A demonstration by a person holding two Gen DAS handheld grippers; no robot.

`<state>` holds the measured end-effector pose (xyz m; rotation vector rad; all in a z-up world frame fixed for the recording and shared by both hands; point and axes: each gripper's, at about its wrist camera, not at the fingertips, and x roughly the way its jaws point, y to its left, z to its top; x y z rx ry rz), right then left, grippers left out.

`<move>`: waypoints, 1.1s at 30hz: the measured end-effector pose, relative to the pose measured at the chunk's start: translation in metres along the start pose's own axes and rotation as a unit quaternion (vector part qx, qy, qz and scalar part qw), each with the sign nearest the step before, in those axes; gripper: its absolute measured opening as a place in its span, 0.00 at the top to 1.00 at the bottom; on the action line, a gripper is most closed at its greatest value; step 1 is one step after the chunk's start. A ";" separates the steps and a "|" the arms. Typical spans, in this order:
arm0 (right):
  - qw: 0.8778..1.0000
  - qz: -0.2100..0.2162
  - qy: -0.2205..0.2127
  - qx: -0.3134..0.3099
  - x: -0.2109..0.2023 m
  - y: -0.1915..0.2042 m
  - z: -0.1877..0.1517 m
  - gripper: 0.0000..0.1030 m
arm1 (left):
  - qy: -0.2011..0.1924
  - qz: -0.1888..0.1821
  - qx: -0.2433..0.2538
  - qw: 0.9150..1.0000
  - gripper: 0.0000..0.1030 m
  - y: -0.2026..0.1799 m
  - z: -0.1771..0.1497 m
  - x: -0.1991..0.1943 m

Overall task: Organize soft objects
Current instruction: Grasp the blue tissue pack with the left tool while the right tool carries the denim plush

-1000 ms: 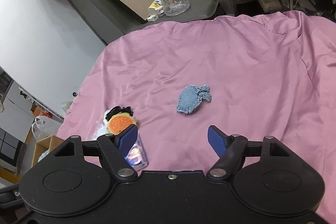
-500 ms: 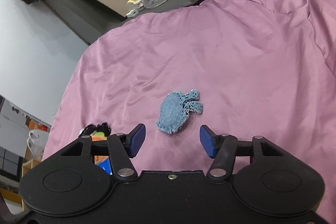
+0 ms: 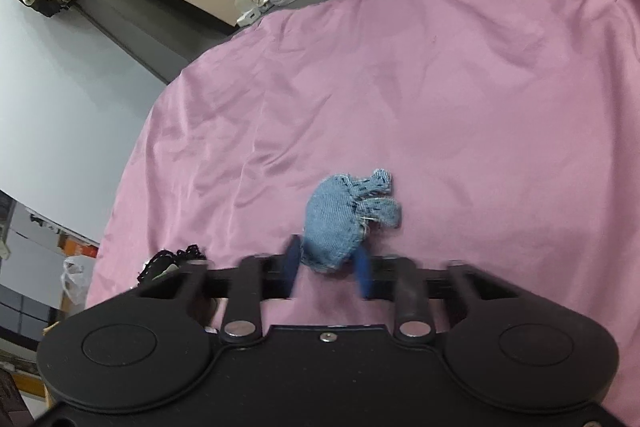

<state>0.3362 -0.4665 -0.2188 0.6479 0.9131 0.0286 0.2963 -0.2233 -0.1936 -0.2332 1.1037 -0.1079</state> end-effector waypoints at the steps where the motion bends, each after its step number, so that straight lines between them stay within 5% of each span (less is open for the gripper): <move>1: 1.000 0.002 0.003 0.002 0.001 0.001 0.000 0.86 | 0.001 -0.002 -0.002 1.000 0.52 0.001 0.001 -0.001; 33: 0.997 0.026 -0.028 -0.066 -0.138 0.111 -0.066 0.90 | -0.047 -0.020 -0.003 0.999 0.52 0.051 -0.025 -0.161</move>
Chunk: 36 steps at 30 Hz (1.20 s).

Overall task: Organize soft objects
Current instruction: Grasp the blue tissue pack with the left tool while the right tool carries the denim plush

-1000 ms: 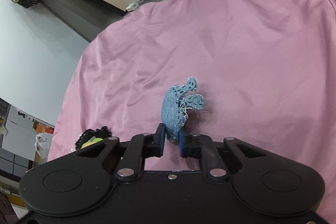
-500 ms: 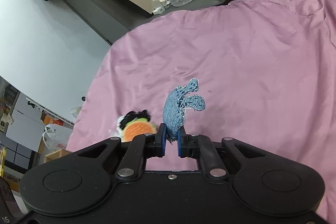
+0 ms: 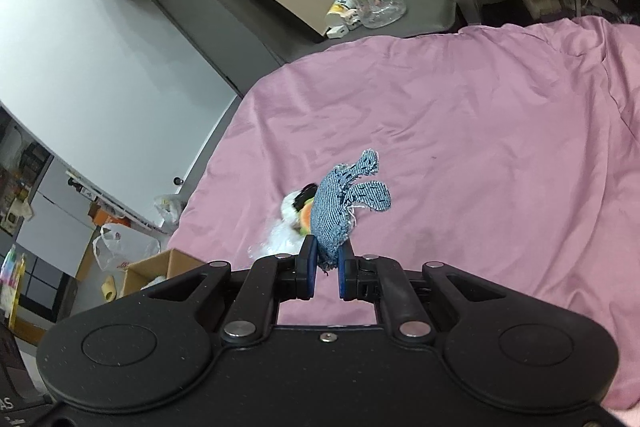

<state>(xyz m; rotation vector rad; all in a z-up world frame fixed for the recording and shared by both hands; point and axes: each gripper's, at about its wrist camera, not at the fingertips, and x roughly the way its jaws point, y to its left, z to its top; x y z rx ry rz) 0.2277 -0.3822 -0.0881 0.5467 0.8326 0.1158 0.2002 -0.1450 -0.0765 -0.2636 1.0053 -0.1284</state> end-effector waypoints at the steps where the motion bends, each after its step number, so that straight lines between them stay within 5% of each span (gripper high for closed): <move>1: 1.000 0.002 -0.001 -0.002 -0.004 0.004 -0.002 0.90 | -0.003 -0.001 0.002 1.000 0.52 0.002 -0.001 -0.005; 36: 0.995 0.047 0.008 -0.089 -0.055 0.139 -0.084 0.90 | -0.061 0.025 -0.018 0.998 0.52 0.126 -0.029 -0.137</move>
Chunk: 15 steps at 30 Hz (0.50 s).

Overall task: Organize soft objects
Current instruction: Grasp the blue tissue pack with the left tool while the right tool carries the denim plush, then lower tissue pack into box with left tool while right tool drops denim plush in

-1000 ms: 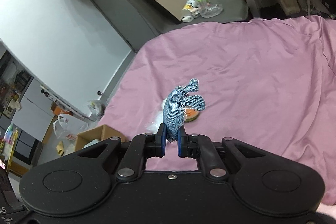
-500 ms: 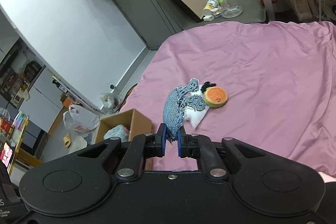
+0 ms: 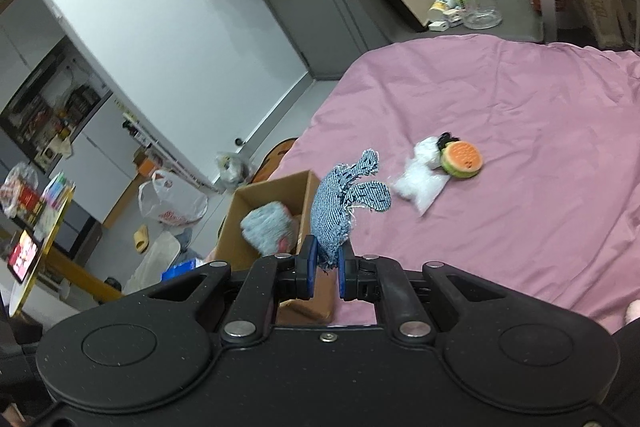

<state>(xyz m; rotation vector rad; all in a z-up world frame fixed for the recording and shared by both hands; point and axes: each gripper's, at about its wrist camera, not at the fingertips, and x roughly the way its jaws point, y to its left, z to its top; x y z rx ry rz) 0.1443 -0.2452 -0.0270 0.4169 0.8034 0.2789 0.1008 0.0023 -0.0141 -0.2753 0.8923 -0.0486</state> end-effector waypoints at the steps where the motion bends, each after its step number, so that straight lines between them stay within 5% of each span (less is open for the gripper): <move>1: 1.000 0.001 0.002 -0.004 0.000 0.004 -0.002 0.90 | -0.001 0.001 -0.001 1.000 0.52 0.003 0.000 -0.002; 15: 0.997 0.004 0.026 -0.075 0.005 0.053 -0.026 0.89 | -0.015 0.011 -0.019 1.000 0.52 0.047 -0.003 -0.022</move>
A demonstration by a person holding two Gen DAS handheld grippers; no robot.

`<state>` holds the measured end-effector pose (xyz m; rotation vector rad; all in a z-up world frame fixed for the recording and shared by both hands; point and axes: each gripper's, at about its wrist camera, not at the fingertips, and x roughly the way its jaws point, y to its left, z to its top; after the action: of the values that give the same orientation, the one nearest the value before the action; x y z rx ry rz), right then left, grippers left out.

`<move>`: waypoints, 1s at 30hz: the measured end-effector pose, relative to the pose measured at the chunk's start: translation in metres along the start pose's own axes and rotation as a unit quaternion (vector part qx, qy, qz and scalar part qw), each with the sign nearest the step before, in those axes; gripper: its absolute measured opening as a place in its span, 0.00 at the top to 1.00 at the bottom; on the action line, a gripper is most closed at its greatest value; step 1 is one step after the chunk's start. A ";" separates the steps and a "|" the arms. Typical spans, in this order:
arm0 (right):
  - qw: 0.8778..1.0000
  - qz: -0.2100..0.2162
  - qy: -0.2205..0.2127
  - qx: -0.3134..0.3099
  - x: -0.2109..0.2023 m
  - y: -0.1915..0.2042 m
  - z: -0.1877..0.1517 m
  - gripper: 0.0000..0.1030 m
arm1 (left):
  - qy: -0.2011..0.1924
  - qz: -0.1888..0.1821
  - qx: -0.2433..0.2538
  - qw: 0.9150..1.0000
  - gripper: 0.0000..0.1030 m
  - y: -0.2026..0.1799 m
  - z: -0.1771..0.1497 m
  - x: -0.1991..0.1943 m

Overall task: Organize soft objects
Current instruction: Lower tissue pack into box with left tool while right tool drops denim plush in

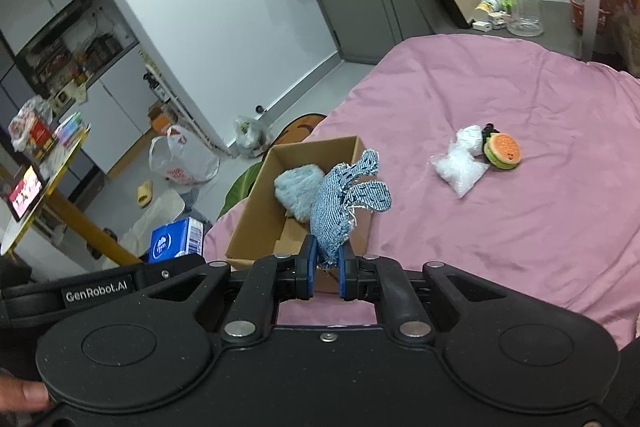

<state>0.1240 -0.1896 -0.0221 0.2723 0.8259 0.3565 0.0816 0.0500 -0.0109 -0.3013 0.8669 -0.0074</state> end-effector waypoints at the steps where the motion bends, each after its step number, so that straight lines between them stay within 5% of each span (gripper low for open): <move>1: 1.000 0.000 0.001 -0.004 0.001 0.002 0.001 0.89 | -0.001 0.001 -0.001 1.000 0.52 0.003 0.001 -0.001; 14: 0.999 -0.007 0.018 -0.047 0.031 0.026 0.004 0.89 | 0.010 0.004 -0.001 1.000 0.52 0.030 0.010 0.011; 30: 0.999 -0.011 0.029 -0.034 0.079 0.030 0.011 0.89 | 0.043 0.000 0.003 0.999 0.52 0.040 0.033 0.073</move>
<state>0.1756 -0.1312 -0.0558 0.1901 0.8706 0.3731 0.1492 0.0873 -0.0561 -0.2969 0.9526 -0.0237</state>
